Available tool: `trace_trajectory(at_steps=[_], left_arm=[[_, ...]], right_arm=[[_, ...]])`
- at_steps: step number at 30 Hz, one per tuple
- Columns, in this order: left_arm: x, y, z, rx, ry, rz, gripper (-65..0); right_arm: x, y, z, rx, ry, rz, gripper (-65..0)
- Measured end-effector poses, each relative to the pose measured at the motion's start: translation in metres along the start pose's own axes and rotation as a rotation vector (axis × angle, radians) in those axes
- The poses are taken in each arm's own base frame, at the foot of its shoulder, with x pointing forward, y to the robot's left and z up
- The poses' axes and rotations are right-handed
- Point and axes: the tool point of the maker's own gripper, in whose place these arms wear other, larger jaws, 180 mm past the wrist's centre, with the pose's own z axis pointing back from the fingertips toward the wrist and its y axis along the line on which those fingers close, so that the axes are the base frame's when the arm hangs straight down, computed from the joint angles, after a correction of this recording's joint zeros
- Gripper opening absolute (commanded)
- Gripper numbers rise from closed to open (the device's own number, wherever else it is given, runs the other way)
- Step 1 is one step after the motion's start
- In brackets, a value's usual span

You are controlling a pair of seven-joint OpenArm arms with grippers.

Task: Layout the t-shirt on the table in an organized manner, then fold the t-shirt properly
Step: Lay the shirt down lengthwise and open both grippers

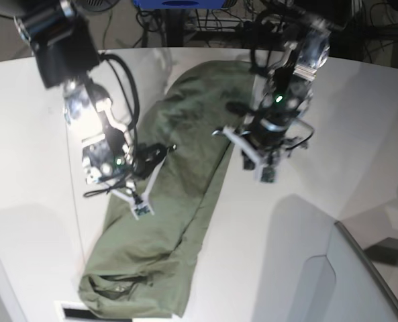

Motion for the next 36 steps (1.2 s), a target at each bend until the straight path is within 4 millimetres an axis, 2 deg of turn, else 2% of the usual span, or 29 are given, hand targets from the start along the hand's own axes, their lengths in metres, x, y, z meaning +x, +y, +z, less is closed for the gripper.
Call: trace_trajectory(at_steps=[2,5,9,14,17,21,26,33,36], left_arm=[[-0.011,-0.012,-0.016,-0.026,0.05,-0.016,-65.0],[-0.026,-0.019,-0.034,-0.021,0.126,-0.012,-65.0],[-0.026,-0.015,-0.043,-0.008,0.131,-0.014,-65.0],[-0.06,-0.001,-0.024,0.004,0.137,-0.043,-65.0],[-0.078,0.002,-0.009,0.006,0.155,-0.044,-65.0],[-0.099,0.0,0.016,-0.009,0.148,-0.051,-65.0],[-0.1,0.006,0.023,-0.009,0.175,-0.045,-65.0],[-0.071,0.034,0.002,0.068,0.171,-0.022,-65.0],[-0.069,0.031,0.001,0.067,0.168,-0.011,-65.0]], right_arm=[[-0.003,-0.011,-0.016,-0.024,0.011,-0.002,-64.4],[-0.009,-0.018,-0.034,-0.029,0.044,-0.004,-64.4],[-0.006,-0.023,-0.04,-0.036,0.048,-0.011,-64.4],[-0.024,-0.022,-0.039,-0.046,0.007,-0.008,-64.4],[-0.039,-0.019,-0.033,-0.042,-0.021,-0.003,-64.4],[-0.058,-0.012,-0.02,-0.033,0.047,-0.001,-64.4],[-0.067,-0.01,-0.009,-0.019,0.081,0.008,-64.4],[-0.05,-0.025,-0.016,-0.044,0.114,0.011,-64.4],[-0.05,-0.022,-0.019,-0.05,0.121,0.009,-64.4]])
